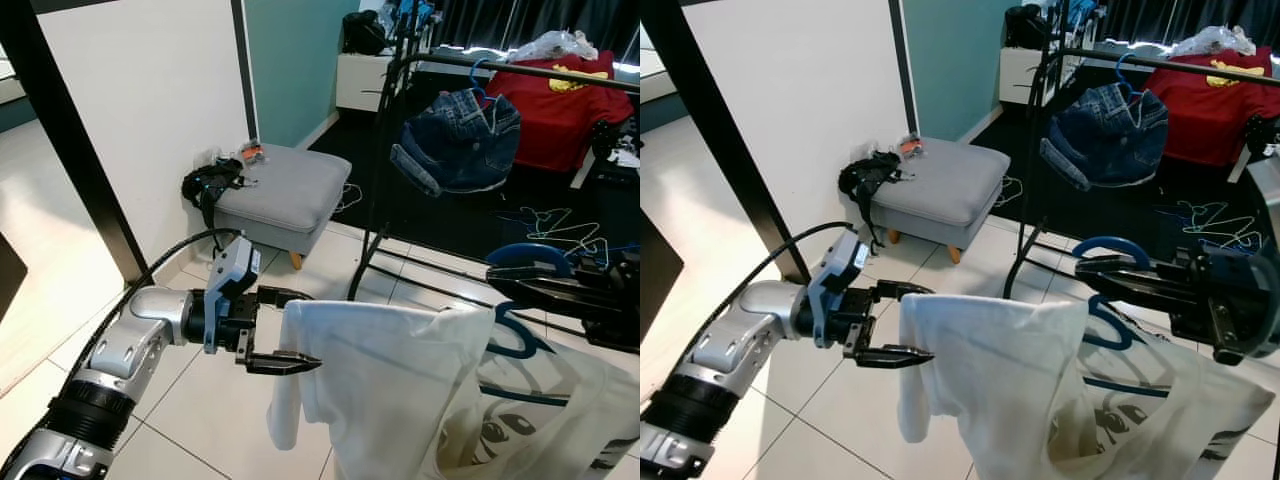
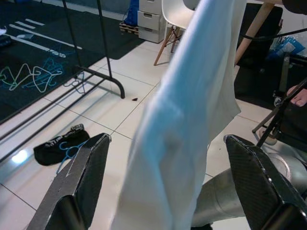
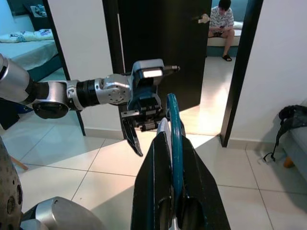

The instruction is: Hang hanger

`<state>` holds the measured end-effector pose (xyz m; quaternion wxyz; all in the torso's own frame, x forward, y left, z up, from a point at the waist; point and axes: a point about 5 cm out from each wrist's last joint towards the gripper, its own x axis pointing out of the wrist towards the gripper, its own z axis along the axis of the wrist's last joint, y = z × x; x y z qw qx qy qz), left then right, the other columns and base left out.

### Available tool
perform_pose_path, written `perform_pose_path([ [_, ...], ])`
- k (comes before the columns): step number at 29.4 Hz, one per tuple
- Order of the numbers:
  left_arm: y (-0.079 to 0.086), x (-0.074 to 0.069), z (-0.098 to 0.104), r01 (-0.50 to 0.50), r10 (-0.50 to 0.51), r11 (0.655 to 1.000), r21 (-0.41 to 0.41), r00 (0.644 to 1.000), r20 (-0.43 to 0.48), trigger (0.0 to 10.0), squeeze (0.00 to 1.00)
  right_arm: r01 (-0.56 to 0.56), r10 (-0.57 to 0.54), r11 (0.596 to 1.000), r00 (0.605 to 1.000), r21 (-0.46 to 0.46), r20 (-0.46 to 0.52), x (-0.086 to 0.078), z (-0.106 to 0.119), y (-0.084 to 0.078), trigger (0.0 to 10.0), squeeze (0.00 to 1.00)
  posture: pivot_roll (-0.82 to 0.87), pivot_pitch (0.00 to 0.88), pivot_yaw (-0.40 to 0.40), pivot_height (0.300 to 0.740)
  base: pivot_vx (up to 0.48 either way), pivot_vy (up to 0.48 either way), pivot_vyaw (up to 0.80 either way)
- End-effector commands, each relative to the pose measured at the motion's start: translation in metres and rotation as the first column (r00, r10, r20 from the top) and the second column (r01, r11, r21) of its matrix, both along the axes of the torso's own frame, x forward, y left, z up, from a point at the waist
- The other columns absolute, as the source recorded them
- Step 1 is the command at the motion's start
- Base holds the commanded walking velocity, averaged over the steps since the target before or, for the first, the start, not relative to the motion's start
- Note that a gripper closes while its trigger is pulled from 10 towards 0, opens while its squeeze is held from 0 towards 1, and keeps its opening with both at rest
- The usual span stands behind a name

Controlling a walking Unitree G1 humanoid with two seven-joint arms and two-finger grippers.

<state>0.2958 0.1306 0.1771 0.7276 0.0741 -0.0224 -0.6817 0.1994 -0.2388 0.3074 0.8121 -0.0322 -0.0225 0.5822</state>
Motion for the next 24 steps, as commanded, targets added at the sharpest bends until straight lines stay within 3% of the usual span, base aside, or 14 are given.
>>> perform_pose_path([
  [1,-0.002,-0.002,-0.008,0.0,0.0,1.0,0.002,1.0,-0.024,5.0,0.0,-0.009,0.009,1.0,0.999,-0.003,0.044,-0.003,0.008,0.001,0.0,0.0,-0.04,0.043,0.034,0.74,0.0,0.0,0.0],
  [2,-0.002,-0.002,-0.009,0.004,-0.004,1.0,0.002,1.0,-0.029,0.2,0.0,-0.009,0.009,1.0,0.999,0.0,0.049,-0.003,0.009,0.001,0.0,0.0,-0.04,0.043,0.034,0.74,0.0,0.0,0.0],
  [13,-0.002,0.0,-0.011,-0.024,0.024,1.0,0.007,0.999,-0.025,0.0,0.0,-0.002,0.002,1.0,0.998,0.01,0.066,-0.001,0.013,0.001,0.0,0.0,-0.04,0.044,0.033,0.74,0.0,0.0,0.0],
  [19,0.013,0.011,-0.006,-0.107,0.106,0.994,0.022,0.994,0.007,0.0,0.0,0.014,-0.015,1.0,0.997,0.011,0.077,-0.002,0.016,-0.002,0.0,0.0,-0.04,0.044,0.034,0.74,0.0,0.0,0.0],
  [20,0.025,0.016,0.0,-0.152,0.152,0.988,0.027,0.988,0.028,0.0,0.0,0.03,-0.031,0.999,0.996,0.012,0.079,-0.002,0.017,-0.005,0.0,0.0,-0.04,0.044,0.032,0.74,0.0,0.0,0.0],
  [24,0.035,0.021,0.007,-0.192,0.191,0.981,0.029,0.98,0.048,0.0,0.0,0.044,-0.045,0.999,0.996,0.012,0.074,-0.002,0.016,-0.008,0.0,0.0,-0.04,0.043,0.032,0.74,0.0,0.0,0.0],
])
